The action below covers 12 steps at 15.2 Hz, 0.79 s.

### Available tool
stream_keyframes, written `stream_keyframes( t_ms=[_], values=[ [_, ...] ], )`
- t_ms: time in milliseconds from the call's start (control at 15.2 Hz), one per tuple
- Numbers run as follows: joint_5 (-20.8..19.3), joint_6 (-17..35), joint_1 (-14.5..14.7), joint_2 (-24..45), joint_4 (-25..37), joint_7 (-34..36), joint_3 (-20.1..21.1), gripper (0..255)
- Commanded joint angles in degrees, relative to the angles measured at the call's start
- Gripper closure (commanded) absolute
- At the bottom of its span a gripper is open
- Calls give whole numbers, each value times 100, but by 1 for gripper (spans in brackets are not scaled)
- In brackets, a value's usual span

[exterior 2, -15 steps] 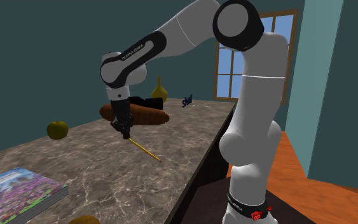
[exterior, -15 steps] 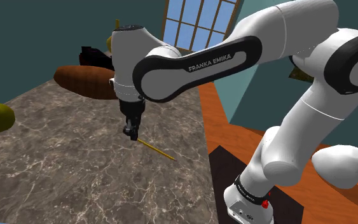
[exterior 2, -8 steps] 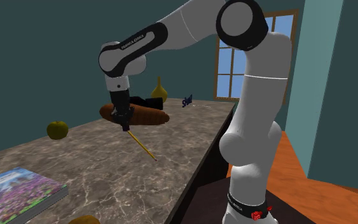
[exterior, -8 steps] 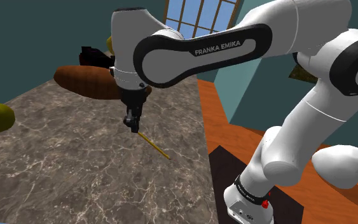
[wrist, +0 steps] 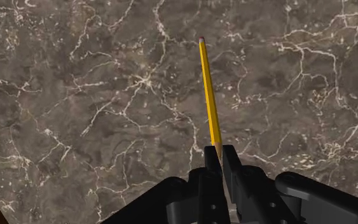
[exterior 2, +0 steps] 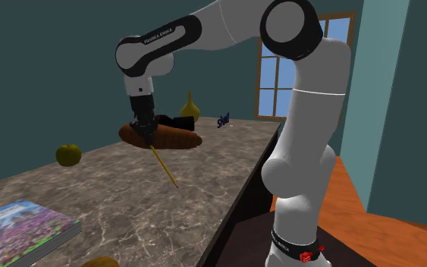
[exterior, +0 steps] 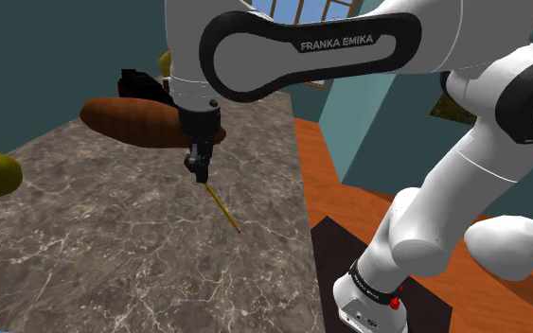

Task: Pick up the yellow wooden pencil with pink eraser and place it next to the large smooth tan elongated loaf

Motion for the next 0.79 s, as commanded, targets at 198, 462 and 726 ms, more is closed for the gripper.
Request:
stream_keyframes(
  t_ms=[198, 462, 726],
  values=[
    [15, -388, -3, -42, 346, -15, -8, 255],
    [15, -695, -8, -47, 649, -24, -14, 255],
    [-34, -779, -133, -26, 757, -290, -165, 255]
  ],
)
